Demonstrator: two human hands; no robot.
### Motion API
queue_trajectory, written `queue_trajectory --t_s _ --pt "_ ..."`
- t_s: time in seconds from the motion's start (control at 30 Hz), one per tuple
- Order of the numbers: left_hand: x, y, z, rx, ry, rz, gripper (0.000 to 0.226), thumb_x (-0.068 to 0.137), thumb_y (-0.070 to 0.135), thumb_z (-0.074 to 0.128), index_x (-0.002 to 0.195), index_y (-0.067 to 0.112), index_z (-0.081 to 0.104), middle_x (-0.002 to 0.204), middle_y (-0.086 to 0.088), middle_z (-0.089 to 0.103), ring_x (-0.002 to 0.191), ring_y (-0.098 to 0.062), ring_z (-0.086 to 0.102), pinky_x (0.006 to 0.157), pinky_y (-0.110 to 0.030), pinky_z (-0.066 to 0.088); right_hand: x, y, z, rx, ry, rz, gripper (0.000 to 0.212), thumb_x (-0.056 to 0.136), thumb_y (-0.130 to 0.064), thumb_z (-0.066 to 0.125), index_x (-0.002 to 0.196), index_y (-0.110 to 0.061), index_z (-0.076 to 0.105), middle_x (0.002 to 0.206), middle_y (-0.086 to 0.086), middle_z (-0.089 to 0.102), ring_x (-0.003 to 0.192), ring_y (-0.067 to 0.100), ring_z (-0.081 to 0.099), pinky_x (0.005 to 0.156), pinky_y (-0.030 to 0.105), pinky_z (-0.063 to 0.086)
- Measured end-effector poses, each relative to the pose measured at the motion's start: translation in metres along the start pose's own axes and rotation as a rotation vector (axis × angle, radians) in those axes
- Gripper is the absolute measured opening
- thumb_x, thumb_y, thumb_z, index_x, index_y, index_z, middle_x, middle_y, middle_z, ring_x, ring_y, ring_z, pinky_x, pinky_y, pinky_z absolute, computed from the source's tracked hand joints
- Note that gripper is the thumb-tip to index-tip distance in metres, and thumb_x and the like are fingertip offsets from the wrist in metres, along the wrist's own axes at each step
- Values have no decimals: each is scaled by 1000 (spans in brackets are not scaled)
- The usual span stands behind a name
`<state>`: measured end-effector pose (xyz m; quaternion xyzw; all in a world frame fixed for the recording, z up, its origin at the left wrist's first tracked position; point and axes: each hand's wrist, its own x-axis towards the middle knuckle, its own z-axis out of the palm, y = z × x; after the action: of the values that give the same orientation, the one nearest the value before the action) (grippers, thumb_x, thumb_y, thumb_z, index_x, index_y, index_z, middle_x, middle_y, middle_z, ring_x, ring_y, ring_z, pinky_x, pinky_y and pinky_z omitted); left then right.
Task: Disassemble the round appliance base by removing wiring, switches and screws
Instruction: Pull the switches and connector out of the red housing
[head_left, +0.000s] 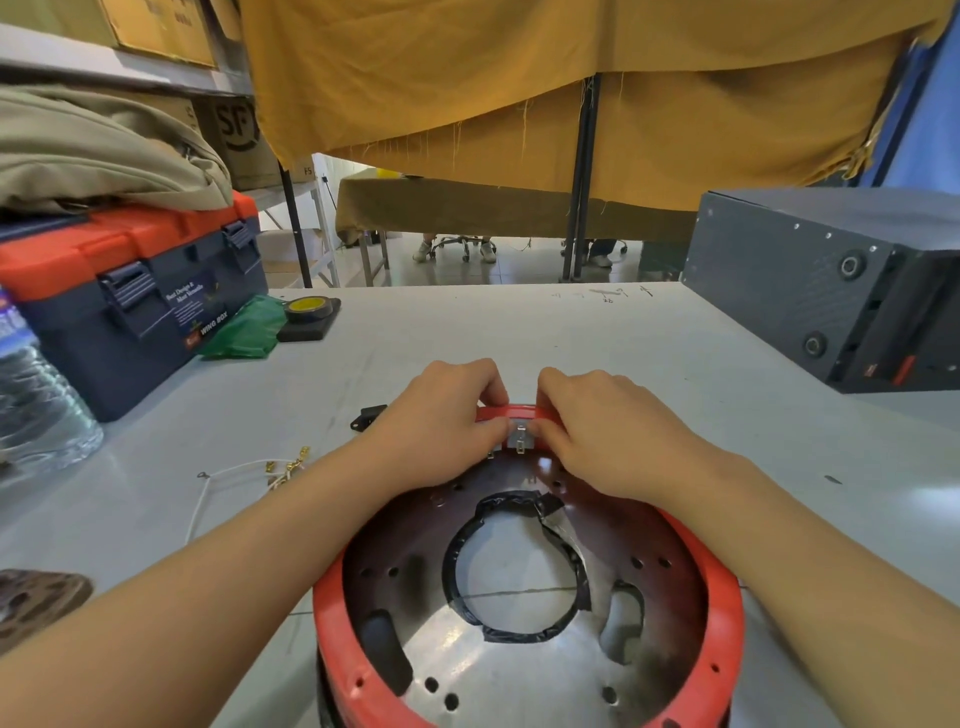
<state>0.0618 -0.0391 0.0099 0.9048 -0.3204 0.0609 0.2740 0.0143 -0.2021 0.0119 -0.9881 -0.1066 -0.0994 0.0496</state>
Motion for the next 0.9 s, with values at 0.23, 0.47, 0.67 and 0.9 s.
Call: queue_trajectory --t_s 0.23,0.47,0.67,0.9 --pt "-1 1 2 23 15 27 7 85 19 60 88 16 55 77 0 64 72 -20 58 68 -36 49 2 2 2 -7 20 -21 19 98 -33 42 88 -18 33 69 -4 34 69 28 42 55 35 27" --pt "1 2 4 56 2 40 7 87 18 56 88 17 49 78 -7 63 75 -25 58 71 -40 49 2 1 3 -47 20 -31 21 98 -31 41 85 -19 29 69 -4 34 66 26 40 47 32 19" --pt "-1 1 5 51 5 57 9 86 19 56 89 15 49 68 -2 57 64 -20 52 59 -33 41 0 1 1 -13 5 -18 19 97 -31 44 88 -19 32 75 -1 40 69 26 43 52 34 25" --pt "-2 0 6 109 -60 31 23 83 25 62 92 20 41 77 -3 58 68 -23 56 64 -42 49 0 0 1 -38 -12 3 23 95 -36 49 90 -20 33 79 0 38 74 25 42 58 34 26"
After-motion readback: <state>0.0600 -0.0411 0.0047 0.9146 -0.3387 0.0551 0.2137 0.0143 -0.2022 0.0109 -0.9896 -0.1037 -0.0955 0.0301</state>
